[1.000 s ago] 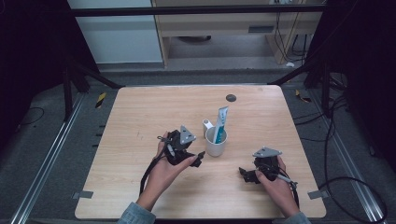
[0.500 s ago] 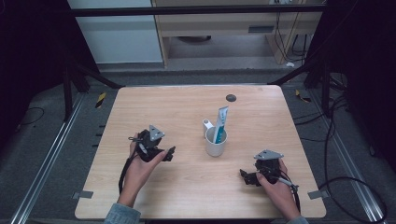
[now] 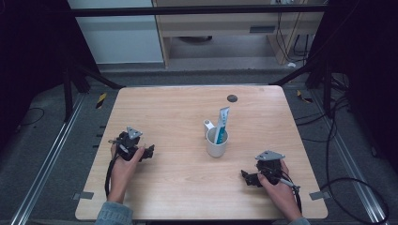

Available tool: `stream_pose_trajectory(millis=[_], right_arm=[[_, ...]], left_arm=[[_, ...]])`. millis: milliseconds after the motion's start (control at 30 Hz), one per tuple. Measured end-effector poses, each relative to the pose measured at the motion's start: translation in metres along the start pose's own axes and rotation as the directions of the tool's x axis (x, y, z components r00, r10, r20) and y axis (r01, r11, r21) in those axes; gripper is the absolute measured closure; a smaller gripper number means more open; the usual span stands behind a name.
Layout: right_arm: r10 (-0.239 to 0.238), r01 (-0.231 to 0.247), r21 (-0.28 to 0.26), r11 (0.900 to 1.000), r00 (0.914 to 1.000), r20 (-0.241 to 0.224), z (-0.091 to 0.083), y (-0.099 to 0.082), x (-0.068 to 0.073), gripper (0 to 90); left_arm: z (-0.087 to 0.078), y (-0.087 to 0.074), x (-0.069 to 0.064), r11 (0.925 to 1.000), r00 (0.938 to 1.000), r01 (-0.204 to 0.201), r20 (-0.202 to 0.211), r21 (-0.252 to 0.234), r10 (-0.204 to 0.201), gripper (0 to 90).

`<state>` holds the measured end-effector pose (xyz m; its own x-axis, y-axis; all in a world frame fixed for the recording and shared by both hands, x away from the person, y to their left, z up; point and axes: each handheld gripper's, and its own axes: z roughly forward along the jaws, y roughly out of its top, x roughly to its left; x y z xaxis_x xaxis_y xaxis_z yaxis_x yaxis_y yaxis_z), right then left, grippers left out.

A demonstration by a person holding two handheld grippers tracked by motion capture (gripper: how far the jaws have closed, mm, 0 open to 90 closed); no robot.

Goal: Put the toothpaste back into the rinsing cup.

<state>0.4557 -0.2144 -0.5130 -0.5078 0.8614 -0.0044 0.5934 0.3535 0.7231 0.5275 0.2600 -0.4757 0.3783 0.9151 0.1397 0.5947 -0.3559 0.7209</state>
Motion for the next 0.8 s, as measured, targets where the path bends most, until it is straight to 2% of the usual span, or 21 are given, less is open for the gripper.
stream_pose_trajectory(millis=[133,200,467,533,567,600,633,800], right_arm=[[0.0,0.0,0.0,1.0,1.0,0.0,0.0,0.0,0.0,0.6],[0.0,0.0,0.0,1.0,1.0,0.0,0.0,0.0,0.0,0.6],[0.0,0.0,0.0,1.0,1.0,0.0,0.0,0.0,0.0,0.6],[0.0,0.0,0.0,1.0,1.0,0.0,0.0,0.0,0.0,0.6],[0.0,0.0,0.0,1.0,1.0,0.0,0.0,0.0,0.0,0.6],[0.0,0.0,0.0,1.0,1.0,0.0,0.0,0.0,0.0,0.6],[0.0,0.0,0.0,1.0,1.0,0.0,0.0,0.0,0.0,0.6],[-0.001,0.001,0.0,1.0,1.0,0.0,0.0,0.0,0.0,0.6]], left_arm=[[0.002,-0.003,0.009,0.9998,0.9998,0.02,-0.01,0.004,-0.02,5.6],[0.005,-0.007,0.017,0.9987,0.9986,0.05,-0.018,0.007,-0.05,5.6],[0.013,-0.013,0.025,0.9968,0.997,0.075,-0.02,0.028,-0.075,5.3],[0.018,-0.016,0.027,0.995,0.9958,0.09,-0.017,0.043,-0.089,5.3],[0.024,-0.021,0.029,0.9925,0.9939,0.11,0.001,0.054,-0.11,4.8],[0.024,-0.021,0.029,0.9925,0.9939,0.11,0.001,0.054,-0.11,1.2],[0.027,-0.025,0.032,0.9905,0.9902,0.135,0.033,0.028,-0.136,0.0],[0.027,-0.025,0.032,0.9907,0.9906,0.133,0.03,0.029,-0.134,0.0]])
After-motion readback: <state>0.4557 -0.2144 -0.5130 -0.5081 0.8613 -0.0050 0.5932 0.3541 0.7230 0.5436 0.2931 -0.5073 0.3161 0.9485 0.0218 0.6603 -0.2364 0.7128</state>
